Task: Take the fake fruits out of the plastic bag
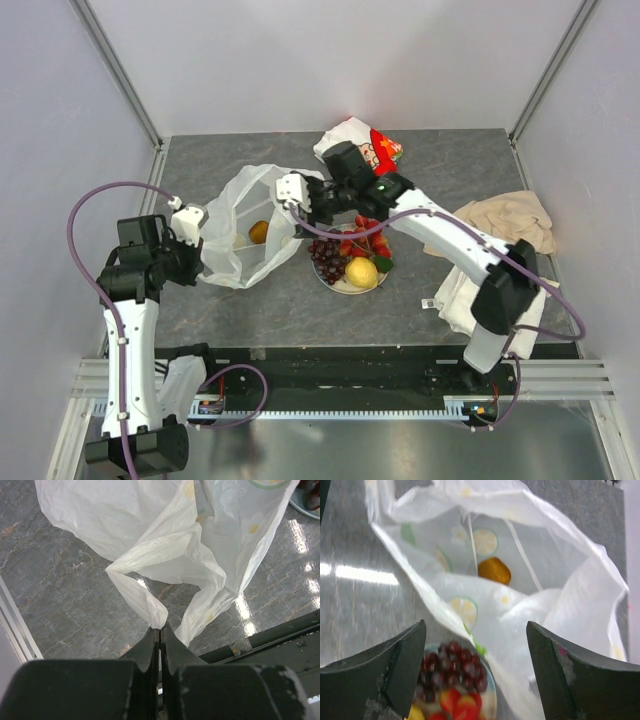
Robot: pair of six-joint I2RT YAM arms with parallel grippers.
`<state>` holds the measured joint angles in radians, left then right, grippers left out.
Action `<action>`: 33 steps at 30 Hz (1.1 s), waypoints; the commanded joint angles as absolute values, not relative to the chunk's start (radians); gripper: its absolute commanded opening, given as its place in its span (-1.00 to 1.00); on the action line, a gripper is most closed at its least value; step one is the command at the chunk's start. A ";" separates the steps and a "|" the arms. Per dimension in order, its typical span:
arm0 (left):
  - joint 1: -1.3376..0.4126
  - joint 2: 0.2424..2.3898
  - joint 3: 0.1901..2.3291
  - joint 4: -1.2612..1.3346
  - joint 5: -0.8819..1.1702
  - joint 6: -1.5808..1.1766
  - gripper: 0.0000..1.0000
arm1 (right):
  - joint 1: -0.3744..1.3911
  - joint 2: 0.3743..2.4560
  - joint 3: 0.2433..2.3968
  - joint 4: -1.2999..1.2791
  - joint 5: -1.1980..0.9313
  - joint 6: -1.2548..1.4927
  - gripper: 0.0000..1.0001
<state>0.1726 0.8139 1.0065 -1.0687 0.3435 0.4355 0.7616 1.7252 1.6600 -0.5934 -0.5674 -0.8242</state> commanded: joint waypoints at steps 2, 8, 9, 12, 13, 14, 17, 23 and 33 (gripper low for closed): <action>0.178 0.822 1.035 -1.097 0.359 0.462 -0.97 | 0.822 1.883 1.727 -0.272 -0.582 -0.548 0.73; 0.176 0.798 1.051 -1.130 0.368 0.459 -0.97 | 0.827 2.088 1.842 -0.150 -0.483 -0.348 0.70; 0.178 0.787 1.049 -1.134 0.373 0.459 -0.97 | 0.828 2.124 1.853 -0.140 -0.467 -0.315 0.70; 0.176 0.773 1.037 -1.144 0.382 0.454 -0.97 | 0.836 2.192 1.893 -0.103 -0.413 -0.302 0.69; 0.176 0.773 1.034 -1.147 0.385 0.453 -0.97 | 0.842 2.210 1.902 -0.088 -0.399 -0.298 0.71; 0.176 0.773 1.029 -1.149 0.388 0.453 -0.97 | 0.844 2.251 1.922 -0.087 -0.379 -0.298 0.73; 0.176 0.773 1.032 -1.160 0.394 0.442 -0.97 | 0.850 2.324 1.954 -0.075 -0.296 -0.287 0.78; 0.178 0.772 1.035 -1.183 0.391 0.446 -0.97 | 0.870 2.390 1.959 -0.048 -0.241 -0.325 0.91; 0.176 0.758 1.035 -1.196 0.377 0.460 -0.97 | 0.899 2.424 1.963 -0.048 -0.216 -0.354 0.65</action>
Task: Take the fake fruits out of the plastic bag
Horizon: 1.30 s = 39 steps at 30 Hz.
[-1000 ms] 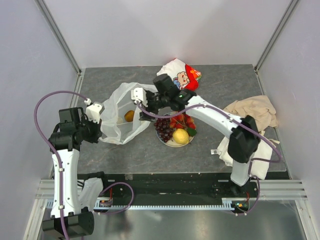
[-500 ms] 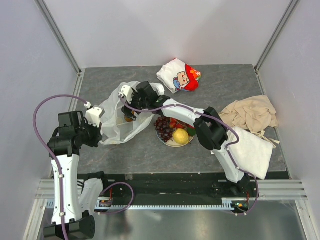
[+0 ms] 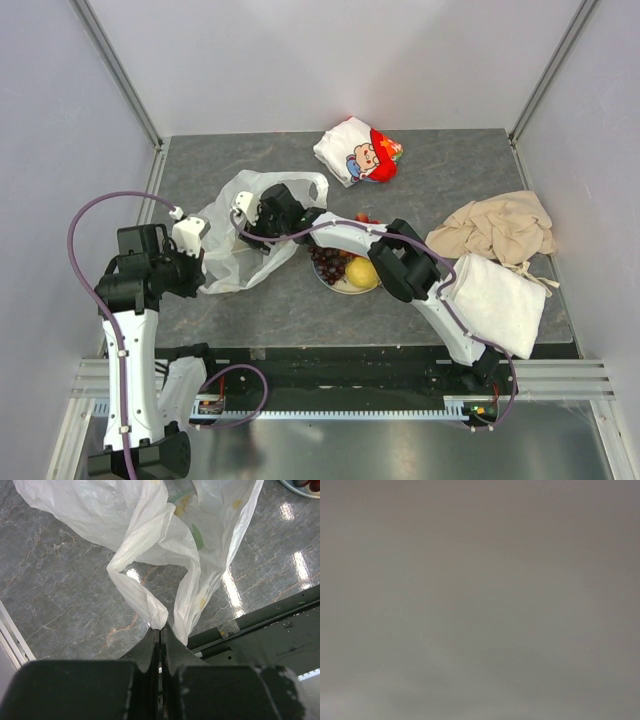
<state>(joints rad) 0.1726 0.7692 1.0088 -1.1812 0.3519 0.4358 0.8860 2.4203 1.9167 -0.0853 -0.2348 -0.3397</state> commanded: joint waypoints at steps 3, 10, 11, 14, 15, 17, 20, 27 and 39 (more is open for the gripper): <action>0.178 0.761 1.035 -1.195 0.376 0.462 -0.97 | 0.911 2.428 1.967 -0.046 -0.181 -0.373 0.49; 0.178 0.758 1.026 -1.186 0.385 0.460 -0.97 | 0.911 2.335 1.959 -0.064 -0.204 -0.353 0.08; 0.178 0.758 1.025 -1.178 0.385 0.459 -0.97 | 0.911 2.315 1.957 -0.069 -0.215 -0.344 0.06; 0.178 0.753 1.017 -1.158 0.387 0.454 -0.97 | 0.914 2.232 1.957 -0.097 -0.270 -0.299 0.06; 0.178 0.755 1.014 -1.154 0.387 0.454 -0.97 | 0.920 2.211 1.956 -0.113 -0.275 -0.293 0.05; 0.178 0.759 1.005 -1.143 0.385 0.449 -0.97 | 0.937 2.152 1.947 -0.133 -0.282 -0.284 0.05; 0.176 0.773 0.999 -1.128 0.382 0.443 -0.97 | 0.939 2.082 1.930 -0.219 -0.336 -0.273 0.06; 0.178 0.790 1.008 -1.062 0.371 0.431 -0.97 | 0.939 1.795 1.620 -0.426 -0.433 -0.475 0.03; 0.176 0.884 1.066 -0.982 0.413 0.405 -0.97 | 0.836 1.597 1.370 -0.578 -0.296 -0.600 0.00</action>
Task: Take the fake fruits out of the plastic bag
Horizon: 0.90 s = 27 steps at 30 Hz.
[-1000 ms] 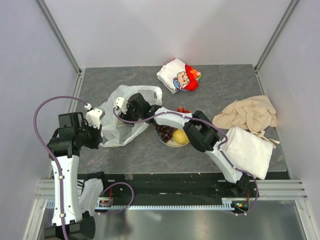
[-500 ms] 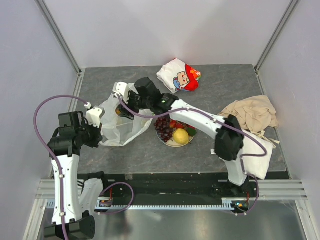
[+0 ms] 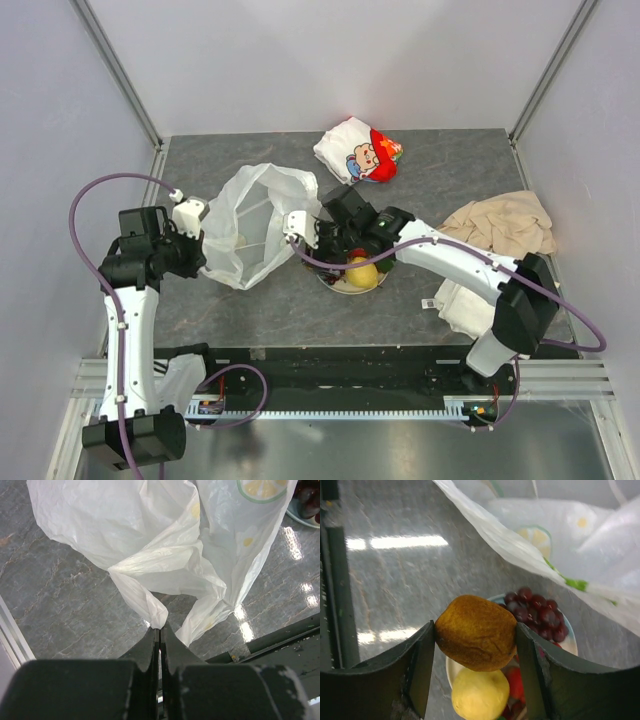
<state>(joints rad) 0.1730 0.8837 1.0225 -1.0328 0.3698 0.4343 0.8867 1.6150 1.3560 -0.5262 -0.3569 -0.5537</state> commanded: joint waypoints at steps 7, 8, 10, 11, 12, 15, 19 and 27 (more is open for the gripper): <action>0.176 0.867 1.052 -0.989 0.423 0.399 -0.97 | 0.773 1.696 1.477 -0.693 -0.203 -0.586 -0.01; 0.178 0.865 1.052 -0.991 0.420 0.397 -0.97 | 0.766 1.703 1.485 -0.696 -0.201 -0.572 -0.02; 0.176 0.862 1.054 -0.994 0.419 0.393 -0.97 | 0.753 1.726 1.508 -0.699 -0.166 -0.525 -0.03; 0.178 0.859 1.052 -0.994 0.420 0.391 -0.97 | 0.752 1.736 1.517 -0.703 -0.163 -0.503 -0.03; 0.178 0.854 1.051 -0.996 0.419 0.391 -0.97 | 0.743 1.753 1.538 -0.706 -0.163 -0.467 -0.03; 0.178 0.851 1.051 -0.996 0.416 0.388 -0.97 | 0.726 1.796 1.594 -0.736 -0.156 -0.401 -0.02; 0.178 0.853 1.051 -0.994 0.417 0.385 -0.97 | 0.721 1.812 1.606 -0.752 -0.172 -0.368 0.00; 0.178 0.856 1.048 -0.989 0.416 0.382 -0.97 | 0.719 1.806 1.582 -0.738 -0.210 -0.457 0.00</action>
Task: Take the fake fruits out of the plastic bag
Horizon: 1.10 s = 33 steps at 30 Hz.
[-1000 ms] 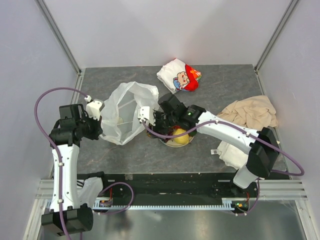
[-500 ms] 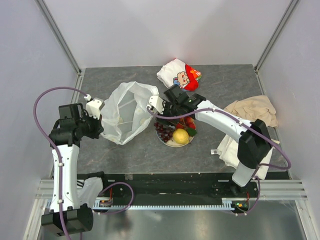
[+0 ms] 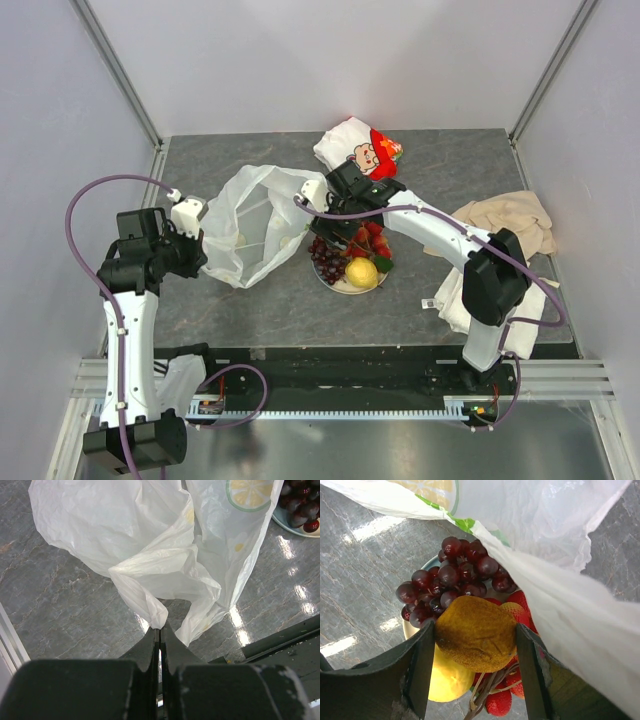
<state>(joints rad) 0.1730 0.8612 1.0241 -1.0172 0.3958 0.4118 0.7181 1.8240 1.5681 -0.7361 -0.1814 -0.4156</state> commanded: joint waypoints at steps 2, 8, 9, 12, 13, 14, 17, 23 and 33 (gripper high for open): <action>0.178 0.856 1.046 -0.991 0.416 0.382 -0.97 | 0.723 1.792 1.563 -0.721 -0.215 -0.497 0.00; 0.178 0.862 1.040 -0.988 0.419 0.387 -0.97 | 0.722 1.805 1.559 -0.750 -0.170 -0.564 0.00; 0.176 0.865 1.040 -0.988 0.420 0.385 -0.97 | 0.723 1.807 1.555 -0.753 -0.170 -0.584 0.00; 0.178 0.868 1.040 -0.983 0.428 0.379 -0.97 | 0.721 1.818 1.543 -0.765 -0.161 -0.615 0.01; 0.178 0.868 1.040 -0.983 0.428 0.379 -0.97 | 0.722 1.819 1.540 -0.770 -0.158 -0.620 0.02; 0.178 0.867 1.039 -0.983 0.428 0.379 -0.97 | 0.723 1.824 1.534 -0.770 -0.156 -0.626 0.03; 0.178 0.864 1.039 -0.983 0.420 0.380 -0.97 | 0.723 1.824 1.517 -0.772 -0.161 -0.638 0.09; 0.176 0.864 1.035 -0.982 0.417 0.385 -0.97 | 0.723 1.830 1.525 -0.772 -0.169 -0.640 0.36; 0.178 0.862 1.039 -0.982 0.419 0.380 -0.97 | 0.721 1.821 1.557 -0.770 -0.193 -0.611 0.96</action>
